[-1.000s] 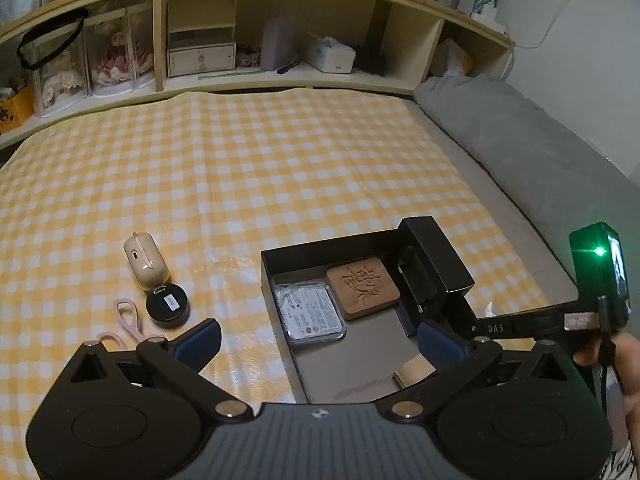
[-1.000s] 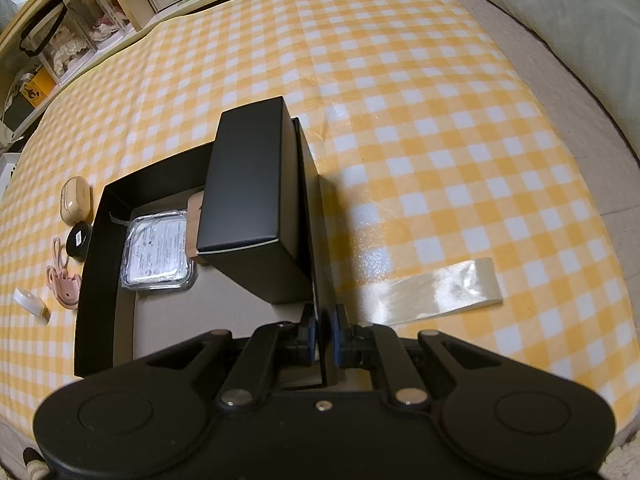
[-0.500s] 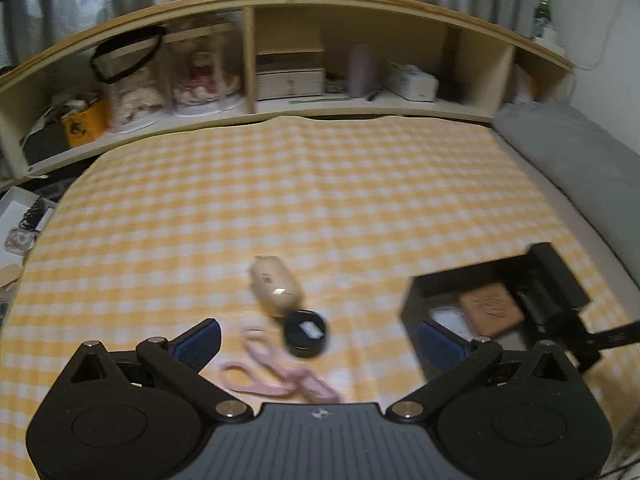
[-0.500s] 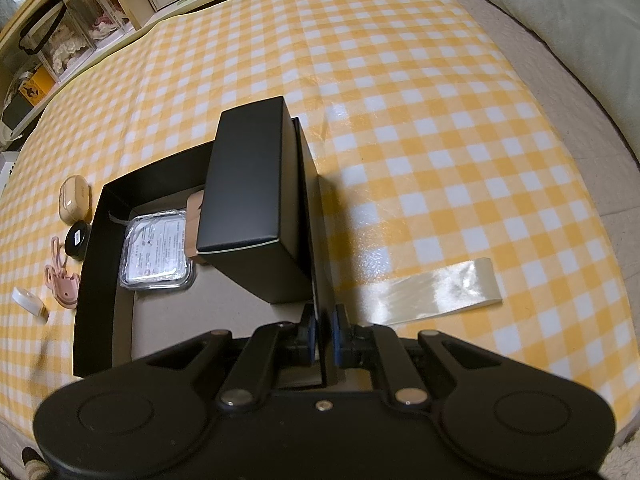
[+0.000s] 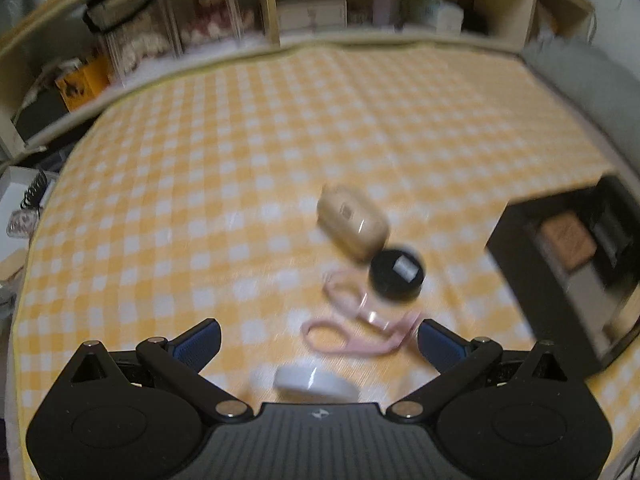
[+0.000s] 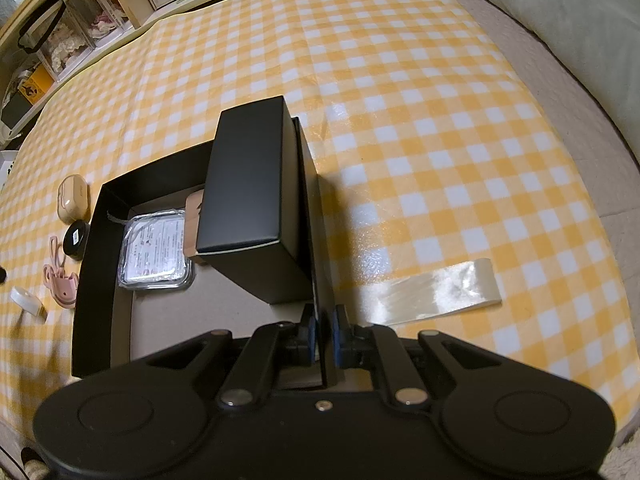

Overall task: Organize rigid objects
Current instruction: 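Grasp the white round tape measure with the left gripper, then carry the tape measure into the tray and open the left gripper, then lift the left gripper away from the tray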

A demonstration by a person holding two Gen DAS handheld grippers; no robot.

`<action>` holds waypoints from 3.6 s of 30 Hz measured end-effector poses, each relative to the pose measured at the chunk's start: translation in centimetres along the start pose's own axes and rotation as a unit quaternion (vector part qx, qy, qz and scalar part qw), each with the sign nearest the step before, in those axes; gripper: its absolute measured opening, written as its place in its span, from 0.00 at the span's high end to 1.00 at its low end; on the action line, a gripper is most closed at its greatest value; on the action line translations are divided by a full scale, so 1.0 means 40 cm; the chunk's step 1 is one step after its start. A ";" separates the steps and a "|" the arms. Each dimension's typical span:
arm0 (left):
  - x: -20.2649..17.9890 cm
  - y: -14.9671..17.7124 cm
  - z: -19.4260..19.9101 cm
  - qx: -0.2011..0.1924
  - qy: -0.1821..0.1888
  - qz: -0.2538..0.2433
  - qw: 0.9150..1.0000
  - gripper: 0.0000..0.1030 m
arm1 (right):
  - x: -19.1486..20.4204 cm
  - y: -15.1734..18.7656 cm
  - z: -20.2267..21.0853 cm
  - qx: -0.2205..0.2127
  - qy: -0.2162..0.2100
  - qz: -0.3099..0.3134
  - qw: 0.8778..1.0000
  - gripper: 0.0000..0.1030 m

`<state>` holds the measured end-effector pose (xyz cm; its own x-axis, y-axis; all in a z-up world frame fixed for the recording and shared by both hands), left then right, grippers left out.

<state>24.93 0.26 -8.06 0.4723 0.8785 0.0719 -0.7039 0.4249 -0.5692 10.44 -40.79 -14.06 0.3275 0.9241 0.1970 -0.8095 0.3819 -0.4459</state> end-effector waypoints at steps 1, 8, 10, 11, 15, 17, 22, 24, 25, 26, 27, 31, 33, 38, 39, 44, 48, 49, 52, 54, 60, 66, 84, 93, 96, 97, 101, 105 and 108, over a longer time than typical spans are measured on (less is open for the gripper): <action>0.004 0.008 -0.008 0.010 -0.004 -0.005 1.000 0.02 | 0.000 0.000 0.000 0.000 0.000 0.000 1.000 0.91; 0.017 0.037 -0.067 0.074 0.008 -0.006 0.997 0.21 | 0.000 -0.001 -0.001 0.000 0.001 0.000 1.000 0.91; 0.017 0.043 -0.081 0.090 0.008 -0.004 0.996 0.29 | 0.002 -0.001 -0.001 0.000 0.002 0.001 1.000 0.91; 0.017 0.044 -0.086 0.096 0.007 0.000 0.995 0.31 | 0.001 -0.001 -0.001 0.000 0.002 0.001 1.000 0.91; 0.020 0.041 -0.086 0.090 0.003 0.012 0.996 0.44 | 0.001 -0.001 -0.002 0.000 0.002 0.001 1.000 0.91; 0.015 0.041 -0.088 0.092 0.001 0.009 0.996 0.44 | 0.001 -0.001 -0.002 0.000 0.002 0.001 1.000 0.91; 0.016 0.030 -0.073 0.080 -0.004 0.019 0.997 0.44 | 0.000 -0.001 -0.002 0.000 0.002 0.001 1.000 0.91; 0.019 0.016 -0.040 0.056 0.005 0.039 0.998 0.44 | 0.000 -0.001 -0.002 0.000 0.003 0.001 1.000 0.91; 0.016 0.010 -0.023 0.045 0.011 0.046 0.998 0.44 | 0.002 -0.001 -0.002 0.000 0.003 0.001 1.000 0.91; 0.006 0.002 -0.005 0.032 0.022 0.049 0.998 0.44 | 0.001 -0.001 -0.002 0.000 0.003 0.002 1.000 0.91; -0.009 -0.004 0.012 0.020 0.033 0.045 0.998 0.44 | 0.003 -0.001 -0.002 0.000 0.003 0.002 1.000 0.91; -0.110 -0.022 0.065 -0.014 0.077 0.010 0.997 0.44 | 0.005 -0.001 -0.003 0.001 0.008 0.008 1.000 0.92; -0.172 -0.032 0.084 -0.025 0.104 -0.005 0.994 0.44 | 0.004 -0.001 -0.003 0.001 0.009 0.010 1.000 0.92; -0.337 -0.048 0.112 -0.048 0.170 -0.051 0.983 0.44 | 0.004 -0.001 -0.002 0.000 0.009 0.011 1.000 0.92; -0.368 -0.049 0.110 -0.046 0.179 -0.060 0.981 0.44 | 0.004 -0.001 -0.002 0.000 0.009 0.011 1.000 0.92; -0.501 -0.059 0.048 -0.026 0.209 -0.080 0.974 0.44 | 0.005 -0.001 -0.001 0.000 0.009 0.014 1.000 0.92; -0.559 -0.072 -0.008 -0.002 0.224 -0.076 0.972 0.44 | 0.003 -0.001 0.000 -0.001 0.007 0.013 1.000 0.92; -0.572 -0.075 -0.019 0.000 0.225 -0.076 0.971 0.44 | 0.002 -0.001 0.000 -0.001 0.007 0.013 1.000 0.92; -0.593 -0.081 -0.046 0.007 0.231 -0.068 0.970 0.44 | 0.002 0.000 0.000 -0.001 0.007 0.014 1.000 0.92; -0.598 -0.084 -0.061 0.016 0.237 -0.057 0.970 0.44 | 0.003 -0.001 -0.001 0.000 0.007 0.014 1.000 0.92; -0.604 -0.079 -0.093 0.030 0.245 -0.036 0.968 0.42 | 0.004 -0.002 -0.003 0.002 0.009 0.018 1.000 0.92; -0.580 -0.080 -0.102 0.010 0.245 0.000 0.970 0.08 | 0.005 -0.002 -0.013 0.010 0.012 0.020 1.000 0.92; -0.581 -0.072 -0.024 -0.017 0.234 -0.033 0.971 0.07 | 0.004 -0.001 -0.013 0.009 0.014 0.021 1.000 0.93; -0.573 -0.087 0.062 -0.059 0.225 -0.059 0.971 0.07 | 0.004 -0.002 -0.009 0.006 0.014 0.022 1.000 0.93; -0.560 -0.104 0.108 -0.087 0.225 -0.057 0.969 0.02 | 0.004 -0.001 -0.009 0.006 0.014 0.022 1.000 0.93; -0.555 -0.111 0.124 -0.097 0.225 -0.054 0.968 0.01 | 0.004 -0.001 -0.009 0.006 0.014 0.022 1.000 0.93; -0.529 -0.135 0.174 -0.130 0.220 -0.041 0.966 0.00 | 0.005 -0.001 -0.009 0.006 0.014 0.022 1.000 0.93; -0.490 -0.155 0.210 -0.163 0.197 -0.024 0.966 0.00 | 0.005 0.000 -0.008 0.005 0.014 0.022 1.000 0.93; -0.451 -0.170 0.212 -0.176 0.177 -0.007 0.968 0.00 | 0.005 -0.001 -0.004 0.005 0.014 0.021 1.000 0.93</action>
<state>16.68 -16.64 1.44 0.6765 0.7170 -0.1679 -0.5005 0.2805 -0.8190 10.61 -40.63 -14.17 0.3068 0.9393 0.1535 -0.8272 0.3429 -0.4452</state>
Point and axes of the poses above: each gripper's, at about its wrist camera, not at the fingertips, and z roughly against the way its jaws point, x to its left, y to its underside, the point moved 2 cm from there along -z, roughly the way its jaws point, and after that the axes turned 2 degrees about -x, right-handed, at the moved point
